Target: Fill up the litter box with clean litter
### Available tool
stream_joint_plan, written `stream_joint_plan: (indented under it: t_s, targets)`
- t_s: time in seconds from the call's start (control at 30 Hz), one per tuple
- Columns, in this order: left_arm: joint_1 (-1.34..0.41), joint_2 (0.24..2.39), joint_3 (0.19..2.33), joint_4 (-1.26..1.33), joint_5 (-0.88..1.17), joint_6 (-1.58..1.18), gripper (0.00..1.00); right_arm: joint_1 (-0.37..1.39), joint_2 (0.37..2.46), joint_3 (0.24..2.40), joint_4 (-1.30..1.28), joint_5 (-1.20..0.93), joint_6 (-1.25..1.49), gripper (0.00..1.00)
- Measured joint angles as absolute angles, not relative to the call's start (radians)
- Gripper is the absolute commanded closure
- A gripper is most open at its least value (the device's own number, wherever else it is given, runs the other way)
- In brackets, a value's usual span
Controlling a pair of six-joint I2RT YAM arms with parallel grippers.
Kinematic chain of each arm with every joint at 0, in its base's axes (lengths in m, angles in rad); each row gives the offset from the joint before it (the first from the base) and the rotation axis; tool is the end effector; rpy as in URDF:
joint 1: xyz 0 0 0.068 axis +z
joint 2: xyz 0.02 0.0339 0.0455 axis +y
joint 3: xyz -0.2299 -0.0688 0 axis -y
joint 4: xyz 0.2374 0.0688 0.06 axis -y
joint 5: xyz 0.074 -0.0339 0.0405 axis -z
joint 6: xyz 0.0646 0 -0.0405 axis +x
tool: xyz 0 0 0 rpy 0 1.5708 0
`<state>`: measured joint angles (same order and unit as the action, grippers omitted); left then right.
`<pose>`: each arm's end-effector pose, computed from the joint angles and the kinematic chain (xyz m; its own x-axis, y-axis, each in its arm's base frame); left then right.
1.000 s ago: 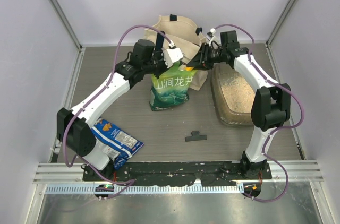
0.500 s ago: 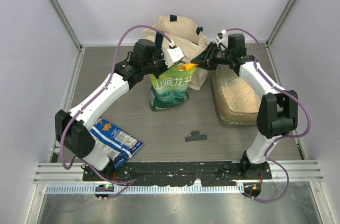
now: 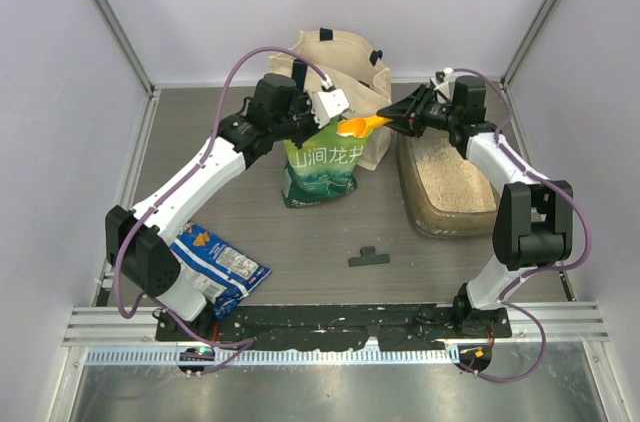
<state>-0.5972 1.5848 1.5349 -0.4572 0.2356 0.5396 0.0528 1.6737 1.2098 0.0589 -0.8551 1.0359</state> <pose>0.3082 -0.2278 0.3250 0.0231 0.5885 -0.8082 0.8202 0.4511 0.3519 0.3866 0.0693 0.2438 -0.8262 0.5216 -0.2127 -0.0322 0.3332 0.9423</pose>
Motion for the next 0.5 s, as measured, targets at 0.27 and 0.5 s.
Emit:
stream_joint_plan:
  t_s: [0.27, 0.5]
  targets:
    - [-0.603, 1.585, 1.535, -0.445, 0.243, 0.540, 1.00, -0.004, 1.655, 1.196, 0.088, -0.947, 1.062, 0.99]
    - [-0.605, 1.585, 1.535, -0.439, 0.256, 0.540, 1.00, -0.023, 1.639, 1.194, 0.075, -0.965, 1.058, 0.99]
